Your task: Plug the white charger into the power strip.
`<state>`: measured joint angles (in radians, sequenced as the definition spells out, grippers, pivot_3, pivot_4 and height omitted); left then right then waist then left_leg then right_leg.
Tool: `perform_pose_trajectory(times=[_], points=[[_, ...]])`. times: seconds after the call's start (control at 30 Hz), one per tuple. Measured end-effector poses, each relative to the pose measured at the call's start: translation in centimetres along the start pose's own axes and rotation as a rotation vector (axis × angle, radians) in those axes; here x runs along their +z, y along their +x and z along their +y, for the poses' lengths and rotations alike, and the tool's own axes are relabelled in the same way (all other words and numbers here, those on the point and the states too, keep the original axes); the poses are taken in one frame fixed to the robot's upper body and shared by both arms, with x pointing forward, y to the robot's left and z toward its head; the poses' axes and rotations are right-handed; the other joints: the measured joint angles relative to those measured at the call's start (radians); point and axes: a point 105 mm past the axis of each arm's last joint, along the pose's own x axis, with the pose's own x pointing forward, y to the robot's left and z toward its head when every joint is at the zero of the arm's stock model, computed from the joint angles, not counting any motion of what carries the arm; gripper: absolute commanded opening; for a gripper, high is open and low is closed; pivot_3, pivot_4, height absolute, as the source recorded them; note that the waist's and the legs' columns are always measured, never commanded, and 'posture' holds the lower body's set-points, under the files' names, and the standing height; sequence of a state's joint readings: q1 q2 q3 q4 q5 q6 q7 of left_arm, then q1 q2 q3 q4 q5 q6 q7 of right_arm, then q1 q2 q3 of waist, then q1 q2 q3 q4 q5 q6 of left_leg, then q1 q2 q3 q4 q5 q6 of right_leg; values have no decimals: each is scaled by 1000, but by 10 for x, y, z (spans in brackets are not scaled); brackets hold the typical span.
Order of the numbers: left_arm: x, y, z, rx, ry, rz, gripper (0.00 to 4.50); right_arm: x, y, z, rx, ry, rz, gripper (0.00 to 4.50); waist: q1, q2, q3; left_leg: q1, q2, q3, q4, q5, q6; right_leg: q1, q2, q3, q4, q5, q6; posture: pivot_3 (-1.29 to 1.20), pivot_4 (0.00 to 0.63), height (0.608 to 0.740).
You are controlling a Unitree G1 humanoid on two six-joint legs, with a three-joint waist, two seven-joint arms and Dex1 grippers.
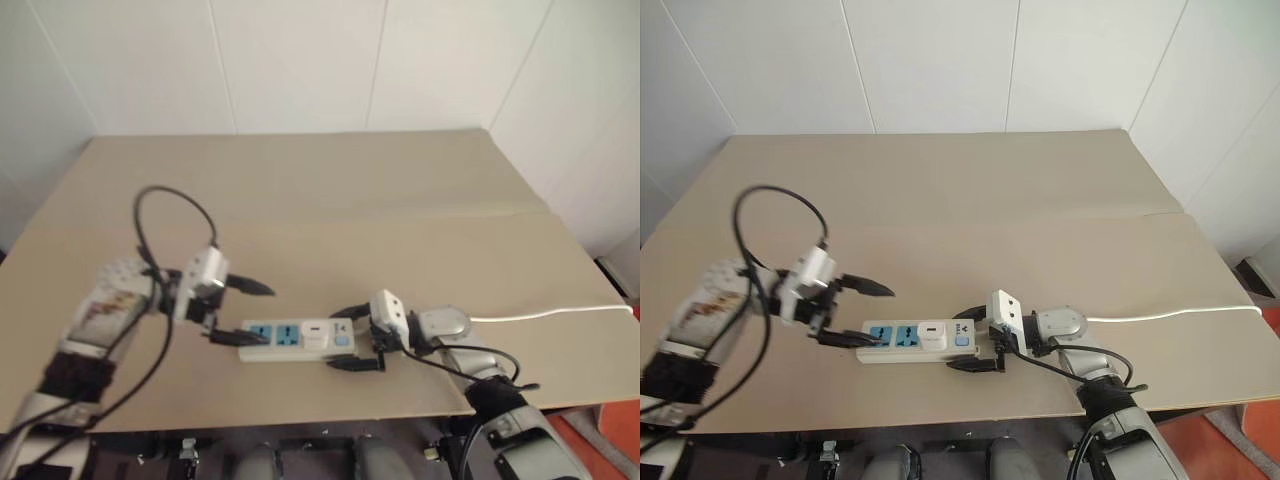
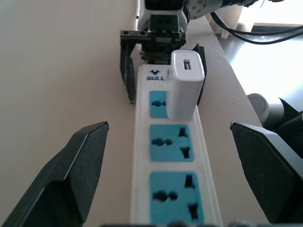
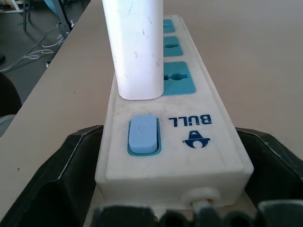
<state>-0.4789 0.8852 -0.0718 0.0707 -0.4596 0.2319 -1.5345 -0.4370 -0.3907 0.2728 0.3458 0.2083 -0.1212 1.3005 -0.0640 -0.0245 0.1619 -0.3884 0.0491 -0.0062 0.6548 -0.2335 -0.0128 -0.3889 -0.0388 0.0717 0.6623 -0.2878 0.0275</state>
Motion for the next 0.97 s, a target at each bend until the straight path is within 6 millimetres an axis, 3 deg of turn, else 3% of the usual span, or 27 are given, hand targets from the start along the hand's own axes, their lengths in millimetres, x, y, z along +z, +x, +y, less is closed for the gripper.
perform_pose_trajectory(times=[0.1,0.23,0.43,0.6,0.77,0.97], points=[[0,-17,-3,7,8,34,4500,-2,-18,1,-42,-21,39,4494,18,0,1,-2,-1,1,-3,0,0,-2,-1,0,-3,0,0,0,150,740],[-14,-32,-14,17,-39,73,4500,-5,-63,0,-164,-14,113,4494,35,0,3,-11,-1,1,-3,0,0,-11,-3,-1,-4,0,0,0,150,740],[-27,-54,-23,107,-76,96,4500,23,-135,7,-354,-51,157,4494,46,0,3,-16,-1,1,-2,0,0,-17,-2,-1,-1,0,0,0,150,740],[-35,-76,-29,223,-109,131,4500,30,-175,20,-462,-15,218,4494,45,0,3,-14,0,2,-2,0,0,-16,-2,-1,-1,0,0,0,150,740],[-36,-87,-39,274,-145,137,4500,33,-194,21,-534,-3,238,4494,45,0,3,-14,0,3,-2,0,0,-15,-2,0,-1,0,0,0,150,740],[-34,-86,-42,280,-141,137,4500,34,-196,21,-548,6,242,4494,46,0,3,-14,0,3,-2,0,0,-15,-2,0,-1,0,0,0,150,740]])
